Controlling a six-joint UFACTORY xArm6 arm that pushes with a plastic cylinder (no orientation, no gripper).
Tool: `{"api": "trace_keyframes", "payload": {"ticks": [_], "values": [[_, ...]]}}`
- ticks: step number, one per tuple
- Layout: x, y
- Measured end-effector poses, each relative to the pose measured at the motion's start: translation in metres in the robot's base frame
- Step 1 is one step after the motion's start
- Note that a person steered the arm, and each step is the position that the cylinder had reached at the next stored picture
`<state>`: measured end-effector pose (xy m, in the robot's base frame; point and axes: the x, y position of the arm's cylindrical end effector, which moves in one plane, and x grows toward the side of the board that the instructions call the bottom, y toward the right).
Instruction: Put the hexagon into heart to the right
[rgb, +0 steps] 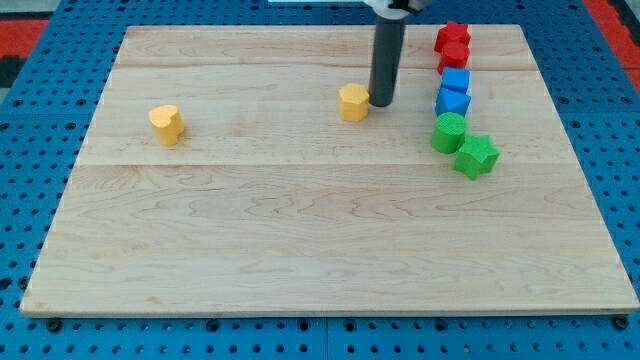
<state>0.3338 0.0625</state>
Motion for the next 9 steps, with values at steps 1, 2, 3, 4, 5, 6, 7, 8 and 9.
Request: {"api": "trace_keyframes", "payload": {"ticks": [1,2,3,4,5,6,7,8,9], "values": [[-0.011,-0.041],[-0.01,-0.075],[-0.004,-0.079],[0.001,-0.069],[0.021,-0.06],[0.037,-0.067],[0.053,-0.091],[0.07,-0.127],[0.076,-0.161]]}}
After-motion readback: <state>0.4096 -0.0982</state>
